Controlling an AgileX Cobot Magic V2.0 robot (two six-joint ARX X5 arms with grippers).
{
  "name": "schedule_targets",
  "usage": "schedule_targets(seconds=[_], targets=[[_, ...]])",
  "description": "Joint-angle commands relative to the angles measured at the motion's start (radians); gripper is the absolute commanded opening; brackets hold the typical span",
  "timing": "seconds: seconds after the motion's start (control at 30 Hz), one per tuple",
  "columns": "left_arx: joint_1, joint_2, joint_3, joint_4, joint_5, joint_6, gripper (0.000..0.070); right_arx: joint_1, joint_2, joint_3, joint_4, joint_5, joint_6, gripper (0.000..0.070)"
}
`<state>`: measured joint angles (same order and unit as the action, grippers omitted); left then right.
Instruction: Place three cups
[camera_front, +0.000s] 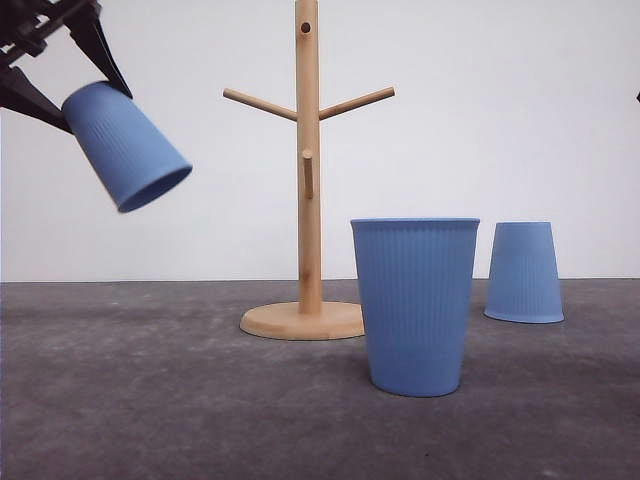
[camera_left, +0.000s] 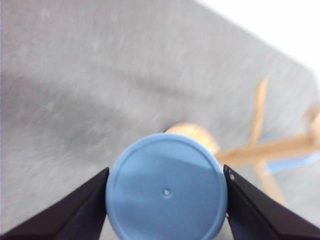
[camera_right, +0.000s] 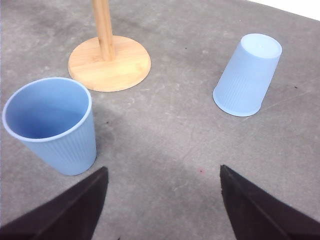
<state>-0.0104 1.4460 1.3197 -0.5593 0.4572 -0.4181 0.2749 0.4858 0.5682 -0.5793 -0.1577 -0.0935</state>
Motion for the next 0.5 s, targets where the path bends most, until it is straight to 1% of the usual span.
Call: schedule_targets(seconds=[0.0, 0.1, 0.23, 0.3, 0.4, 0.47], targets=[[0.014, 0.010, 0.015, 0.045, 0.046, -0.106, 0.0351, 0.005, 0.002, 0.016, 0.011, -0.002, 0.027, 0.0452], [0.038, 0.011, 0.015, 0.131, 0.093, -0.185, 0.0351, 0.005, 0.002, 0.016, 0.011, -0.002, 0.030, 0.0451], [0.050, 0.012, 0.015, 0.242, 0.148, -0.268, 0.0351, 0.005, 0.002, 0.016, 0.012, -0.002, 0.030, 0.0451], [0.051, 0.013, 0.015, 0.269, 0.169, -0.286, 0.0351, 0.005, 0.002, 0.016, 0.012, -0.002, 0.030, 0.0452], [0.050, 0.019, 0.015, 0.283, 0.174, -0.287, 0.0351, 0.005, 0.002, 0.016, 0.015, -0.002, 0.030, 0.0452], [0.050, 0.030, 0.015, 0.305, 0.201, -0.302, 0.0352, 0.005, 0.002, 0.016, 0.017, -0.002, 0.030, 0.0452]])
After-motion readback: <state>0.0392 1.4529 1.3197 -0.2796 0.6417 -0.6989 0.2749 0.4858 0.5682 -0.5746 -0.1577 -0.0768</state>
